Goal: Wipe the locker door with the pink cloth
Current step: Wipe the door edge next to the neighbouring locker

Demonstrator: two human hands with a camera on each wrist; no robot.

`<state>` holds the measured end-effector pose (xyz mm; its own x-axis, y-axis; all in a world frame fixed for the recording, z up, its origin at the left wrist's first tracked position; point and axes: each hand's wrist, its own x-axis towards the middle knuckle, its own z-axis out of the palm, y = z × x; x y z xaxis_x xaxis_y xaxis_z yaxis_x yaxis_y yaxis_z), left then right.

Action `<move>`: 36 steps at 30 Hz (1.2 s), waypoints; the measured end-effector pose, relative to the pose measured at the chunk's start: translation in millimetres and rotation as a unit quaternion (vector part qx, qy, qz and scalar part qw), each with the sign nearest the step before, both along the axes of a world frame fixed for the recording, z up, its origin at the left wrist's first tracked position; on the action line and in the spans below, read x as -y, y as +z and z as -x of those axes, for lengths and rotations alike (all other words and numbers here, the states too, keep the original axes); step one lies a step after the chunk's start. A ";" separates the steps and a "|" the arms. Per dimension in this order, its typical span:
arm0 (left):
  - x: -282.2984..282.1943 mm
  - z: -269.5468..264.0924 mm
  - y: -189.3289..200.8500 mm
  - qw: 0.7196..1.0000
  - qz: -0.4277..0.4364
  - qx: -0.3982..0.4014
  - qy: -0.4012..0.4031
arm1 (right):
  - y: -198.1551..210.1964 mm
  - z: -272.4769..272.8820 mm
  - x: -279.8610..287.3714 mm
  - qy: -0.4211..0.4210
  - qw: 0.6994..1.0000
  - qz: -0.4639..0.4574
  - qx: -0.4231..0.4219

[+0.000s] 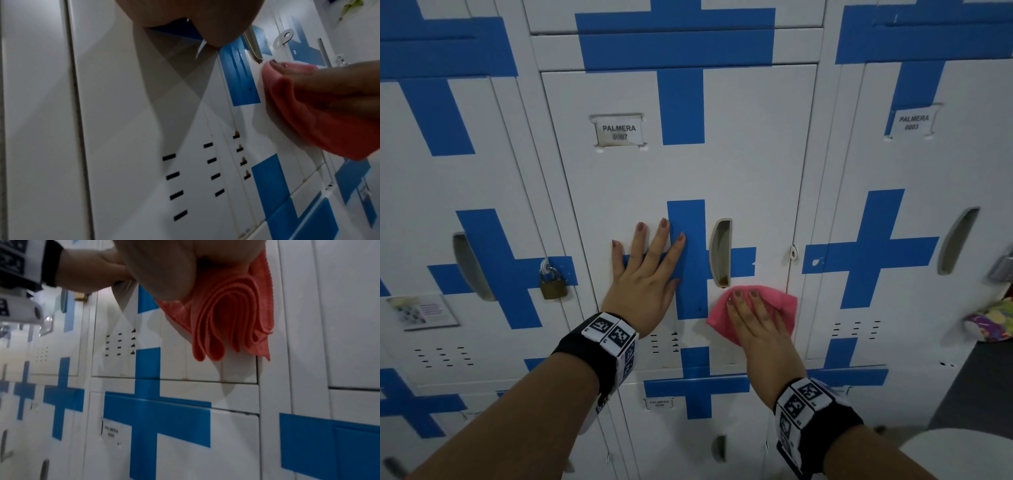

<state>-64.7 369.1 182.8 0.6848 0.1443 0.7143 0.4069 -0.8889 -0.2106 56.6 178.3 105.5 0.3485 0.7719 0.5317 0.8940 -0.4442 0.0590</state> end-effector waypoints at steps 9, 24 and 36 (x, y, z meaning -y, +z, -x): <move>0.1 0.5 -0.1 1.000 0.001 -0.004 0.001 | -24.7 -6.6 19.4 0.033 0.994 0.102 0.023; 19.0 9.8 5.9 0.999 0.041 -0.021 -0.005 | 34.5 7.6 24.5 0.008 0.941 0.173 -0.291; 28.4 23.2 -9.0 0.996 0.072 -0.059 -0.009 | 52.5 18.0 40.3 0.056 0.906 -0.109 -0.406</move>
